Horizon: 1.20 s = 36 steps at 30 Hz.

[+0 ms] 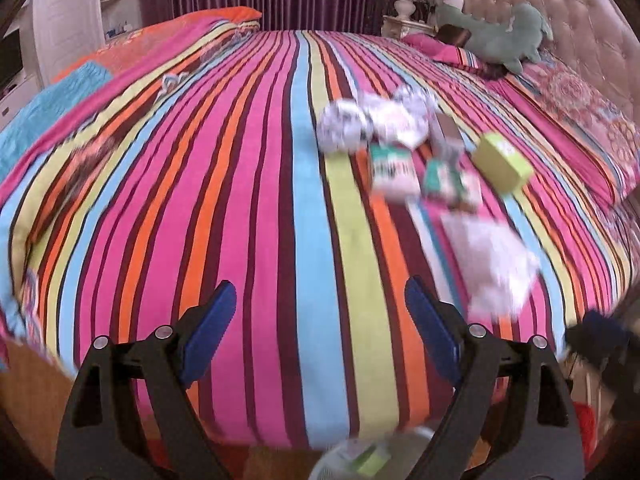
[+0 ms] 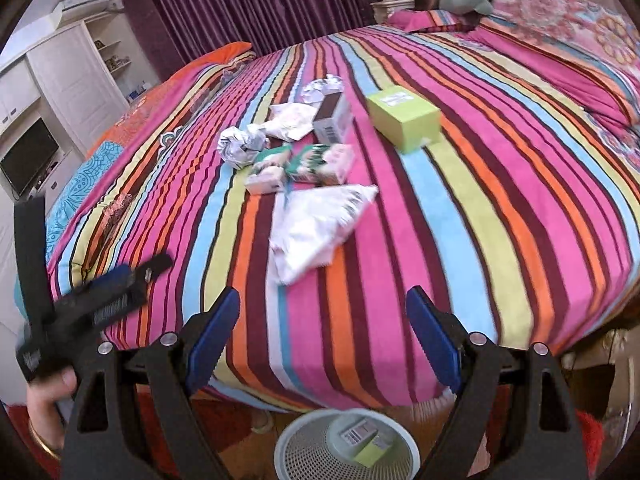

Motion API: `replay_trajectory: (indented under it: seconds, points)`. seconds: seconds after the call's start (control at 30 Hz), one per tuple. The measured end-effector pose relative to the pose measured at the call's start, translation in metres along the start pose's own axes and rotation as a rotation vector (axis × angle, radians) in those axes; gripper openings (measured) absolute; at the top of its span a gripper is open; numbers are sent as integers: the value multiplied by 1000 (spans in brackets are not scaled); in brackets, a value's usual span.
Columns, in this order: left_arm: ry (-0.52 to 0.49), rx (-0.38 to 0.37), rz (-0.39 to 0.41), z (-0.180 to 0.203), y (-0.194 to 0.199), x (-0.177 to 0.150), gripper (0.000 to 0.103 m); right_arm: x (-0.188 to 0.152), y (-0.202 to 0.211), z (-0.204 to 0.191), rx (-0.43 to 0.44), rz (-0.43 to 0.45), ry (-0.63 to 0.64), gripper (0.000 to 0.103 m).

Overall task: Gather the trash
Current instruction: 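Grasp the white plastic bag with the right tool while the left grasps crumpled paper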

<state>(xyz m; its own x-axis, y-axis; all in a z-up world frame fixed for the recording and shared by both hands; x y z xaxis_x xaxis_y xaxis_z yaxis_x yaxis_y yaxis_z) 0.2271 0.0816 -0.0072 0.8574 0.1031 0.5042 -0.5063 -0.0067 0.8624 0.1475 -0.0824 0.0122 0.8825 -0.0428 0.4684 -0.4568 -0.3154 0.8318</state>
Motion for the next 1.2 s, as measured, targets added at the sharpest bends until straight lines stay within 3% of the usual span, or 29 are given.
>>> replay_trajectory:
  seconds: [0.2,0.4,0.67,1.0,1.03,1.1,1.17,1.2]
  points:
    - [-29,-15,8,11,-27,66,84,16,-19,-16,-29,-19,34,81]
    - [-18,-34,-35,13,-68,113,84,32,-44,-20,-61,-55,49,81]
    - [1,-56,-109,18,-116,147,84,40,-72,-15,-106,-83,57,82]
    - [-14,7,-150,20,-157,165,84,39,-99,0,-123,-132,42,82]
    - [-10,7,-153,20,-158,165,82,40,-100,-1,-133,-131,59,82]
    - [-10,-13,-177,21,-163,162,61,40,-102,-2,-150,-133,85,81]
    - [-21,-12,-177,23,-163,160,57,38,-102,-2,-160,-132,97,74]
    - [-32,-6,-172,23,-162,158,56,37,-100,-2,-163,-126,99,65]
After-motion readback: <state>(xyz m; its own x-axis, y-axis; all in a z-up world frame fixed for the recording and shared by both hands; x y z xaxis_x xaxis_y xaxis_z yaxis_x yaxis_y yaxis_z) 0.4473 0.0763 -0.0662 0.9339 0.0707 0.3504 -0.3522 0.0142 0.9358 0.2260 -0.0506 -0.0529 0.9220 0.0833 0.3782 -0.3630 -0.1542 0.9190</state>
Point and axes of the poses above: each gripper's, at about its wrist camera, not at the fingertips, and y roughly against the way its jaws point, z to its right, x to its top, the point moved 8 cm from there along -y, roughly the way its jaws point, and after that the axes turned 10 degrees about -z, right-handed, at the moved point
